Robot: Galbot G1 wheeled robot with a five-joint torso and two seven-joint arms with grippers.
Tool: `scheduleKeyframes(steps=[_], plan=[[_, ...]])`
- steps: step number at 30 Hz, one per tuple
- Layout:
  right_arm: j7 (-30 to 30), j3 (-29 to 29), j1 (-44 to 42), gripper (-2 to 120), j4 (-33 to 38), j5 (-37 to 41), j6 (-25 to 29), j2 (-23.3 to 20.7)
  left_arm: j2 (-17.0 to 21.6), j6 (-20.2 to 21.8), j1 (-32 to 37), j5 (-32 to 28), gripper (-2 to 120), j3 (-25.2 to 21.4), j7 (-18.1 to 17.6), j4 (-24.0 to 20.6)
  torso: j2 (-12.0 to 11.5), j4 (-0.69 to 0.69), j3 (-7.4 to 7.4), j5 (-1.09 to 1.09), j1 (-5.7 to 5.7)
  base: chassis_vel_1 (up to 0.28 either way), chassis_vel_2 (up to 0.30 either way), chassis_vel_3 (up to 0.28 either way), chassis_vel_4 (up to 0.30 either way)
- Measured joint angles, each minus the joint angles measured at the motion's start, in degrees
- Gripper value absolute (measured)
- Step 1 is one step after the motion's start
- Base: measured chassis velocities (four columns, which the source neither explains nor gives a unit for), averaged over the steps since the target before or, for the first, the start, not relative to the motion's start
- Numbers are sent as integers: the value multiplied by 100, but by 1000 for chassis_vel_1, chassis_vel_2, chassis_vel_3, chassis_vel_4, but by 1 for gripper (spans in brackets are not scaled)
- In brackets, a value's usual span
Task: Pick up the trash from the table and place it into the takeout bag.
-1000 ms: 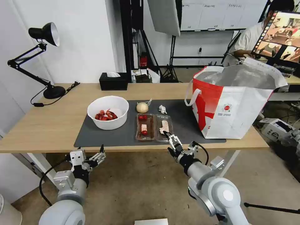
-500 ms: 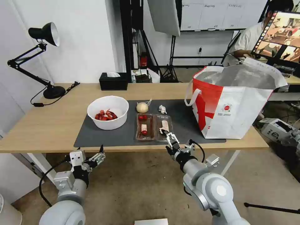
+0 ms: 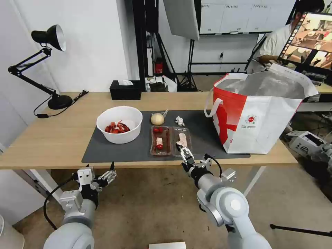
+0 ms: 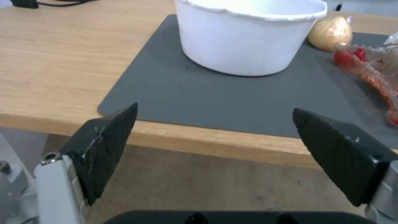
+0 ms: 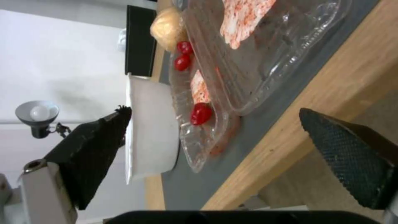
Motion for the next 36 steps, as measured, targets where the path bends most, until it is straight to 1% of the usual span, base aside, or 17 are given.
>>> scheduleKeyframes(steps=[5, 25, 36], plan=[[-48, -19, 76, 100, -71, -23, 79, 18, -4, 0, -22, -5, 100, 4, 1, 24, 0, 0, 0, 0, 0, 0, 0, 0, 0], [-129, -80, 232, 100, -230, -23, 81, 27, 10, -9, -30, -59, 100, -15, 1, 8, 0, 0, 0, 0, 0, 0, 0, 0, 0], [-168, -129, 237, 100, -306, -53, 68, 102, 6, -17, 21, -85, 100, -29, 3, 16, 0, 0, 0, 0, 0, 0, 0, 0, 0]])
